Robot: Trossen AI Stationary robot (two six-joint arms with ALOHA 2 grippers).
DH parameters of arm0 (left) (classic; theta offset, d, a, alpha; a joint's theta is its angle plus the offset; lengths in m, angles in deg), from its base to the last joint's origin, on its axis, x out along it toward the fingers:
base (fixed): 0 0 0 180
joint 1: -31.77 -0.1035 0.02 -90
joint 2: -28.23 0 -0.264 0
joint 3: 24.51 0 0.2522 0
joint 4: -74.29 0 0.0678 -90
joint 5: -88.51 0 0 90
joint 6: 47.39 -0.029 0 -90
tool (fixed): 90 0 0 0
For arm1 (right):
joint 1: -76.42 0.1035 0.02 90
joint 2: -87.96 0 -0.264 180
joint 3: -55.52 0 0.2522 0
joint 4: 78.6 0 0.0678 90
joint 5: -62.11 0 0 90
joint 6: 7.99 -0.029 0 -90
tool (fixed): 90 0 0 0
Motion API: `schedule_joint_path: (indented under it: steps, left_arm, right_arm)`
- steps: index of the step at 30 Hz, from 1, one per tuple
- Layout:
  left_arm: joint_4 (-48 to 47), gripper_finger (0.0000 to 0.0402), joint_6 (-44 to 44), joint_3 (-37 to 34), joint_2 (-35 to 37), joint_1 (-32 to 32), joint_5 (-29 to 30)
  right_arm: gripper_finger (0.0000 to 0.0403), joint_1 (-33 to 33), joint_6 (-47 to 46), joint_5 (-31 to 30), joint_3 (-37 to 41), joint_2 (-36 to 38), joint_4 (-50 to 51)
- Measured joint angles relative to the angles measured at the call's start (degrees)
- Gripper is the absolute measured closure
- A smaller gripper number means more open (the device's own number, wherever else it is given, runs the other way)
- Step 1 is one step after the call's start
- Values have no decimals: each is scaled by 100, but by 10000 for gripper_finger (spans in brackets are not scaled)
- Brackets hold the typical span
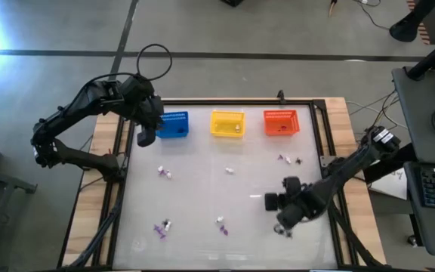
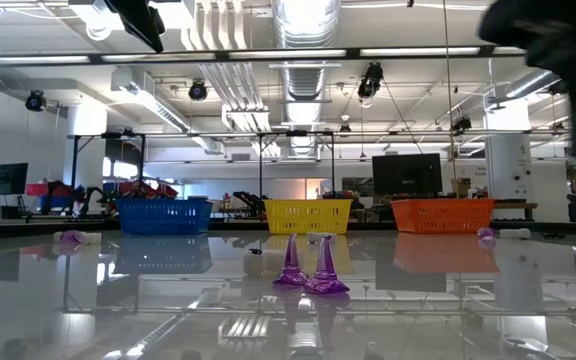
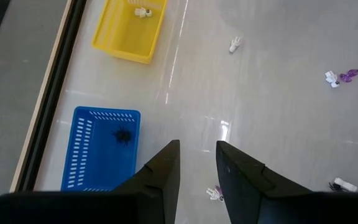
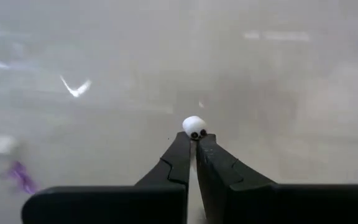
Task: Sort Halloween decoration
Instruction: Put the white skeleton toy into the yellow bin
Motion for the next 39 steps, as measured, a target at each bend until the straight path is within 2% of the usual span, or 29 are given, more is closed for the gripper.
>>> schedule_joint_path:
  steps: [5,12,16,21,28,33,39]
  left_arm:
    - [55,316,1,0,0,0,11]
    - [79,316,24,0,-42,-2,54]
    - [87,316,46,0,-131,-4,56]
    - [122,316,48,0,-279,-7,63]
    - [135,316,87,-2,-405,-7,98]
    - [153,316,300,-2,-411,-7,609]
    - [123,316,496,-2,-402,-7,716]
  right_arm:
    - [392,-894,1367,-358,0,479,-4]
    - [392,-2644,3877,-335,0,939,-214]
    - [391,-3623,5329,-22,0,1028,-908]
    - [391,-4682,6780,659,0,886,-1871]
    - [391,-5686,7861,1593,0,334,-2885]
    - [391,-6074,8234,2214,0,-232,-3744]
    - [391,-6310,8697,2344,-359,-845,-3966]
